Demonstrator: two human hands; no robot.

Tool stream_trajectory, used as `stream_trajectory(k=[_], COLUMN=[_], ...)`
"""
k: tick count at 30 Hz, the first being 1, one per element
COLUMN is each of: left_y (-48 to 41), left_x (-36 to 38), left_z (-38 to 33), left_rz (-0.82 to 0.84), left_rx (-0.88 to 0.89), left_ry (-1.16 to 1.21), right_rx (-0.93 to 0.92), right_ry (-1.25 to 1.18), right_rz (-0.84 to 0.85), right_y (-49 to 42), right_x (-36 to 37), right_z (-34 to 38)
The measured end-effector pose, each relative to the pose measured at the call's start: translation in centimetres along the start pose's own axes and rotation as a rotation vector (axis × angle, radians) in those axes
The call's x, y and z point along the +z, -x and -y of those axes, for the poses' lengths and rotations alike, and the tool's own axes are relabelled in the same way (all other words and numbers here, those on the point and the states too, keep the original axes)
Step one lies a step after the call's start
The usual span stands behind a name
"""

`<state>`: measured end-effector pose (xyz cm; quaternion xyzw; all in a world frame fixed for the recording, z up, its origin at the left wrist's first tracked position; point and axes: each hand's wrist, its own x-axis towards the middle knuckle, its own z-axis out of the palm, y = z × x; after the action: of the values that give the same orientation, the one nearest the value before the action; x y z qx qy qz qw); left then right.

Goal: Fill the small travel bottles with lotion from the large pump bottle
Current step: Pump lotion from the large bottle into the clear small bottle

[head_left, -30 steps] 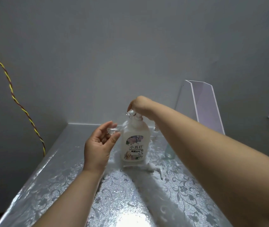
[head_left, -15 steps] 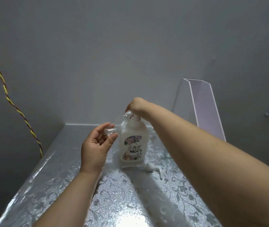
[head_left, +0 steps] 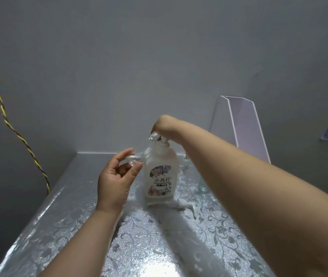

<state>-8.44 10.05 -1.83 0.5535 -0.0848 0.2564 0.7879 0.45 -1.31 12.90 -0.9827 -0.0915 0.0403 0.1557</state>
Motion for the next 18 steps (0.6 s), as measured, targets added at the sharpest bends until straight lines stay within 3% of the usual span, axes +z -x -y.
stream_trajectory(k=[4, 8, 16, 18], left_y=[0.0, 0.0, 0.0, 0.1], left_x=[0.0, -0.1, 0.0, 0.1], left_z=[0.1, 0.0, 0.0, 0.0], left_rz=[-0.011, -0.016, -0.023, -0.016], left_rx=[0.006, 0.011, 0.015, 0.017], left_ry=[-0.009, -0.019, -0.024, -0.022], right_rx=[-0.031, -0.040, -0.048, -0.058], right_ry=[0.008, 0.182, 0.044, 0.092], right_rz=[-0.029, -0.005, -0.062, -0.008], right_y=[0.2, 0.1, 0.3, 0.4], right_x=[0.5, 0.8, -0.6, -0.6], right_z=[-0.4, -0.5, -0.2, -0.1])
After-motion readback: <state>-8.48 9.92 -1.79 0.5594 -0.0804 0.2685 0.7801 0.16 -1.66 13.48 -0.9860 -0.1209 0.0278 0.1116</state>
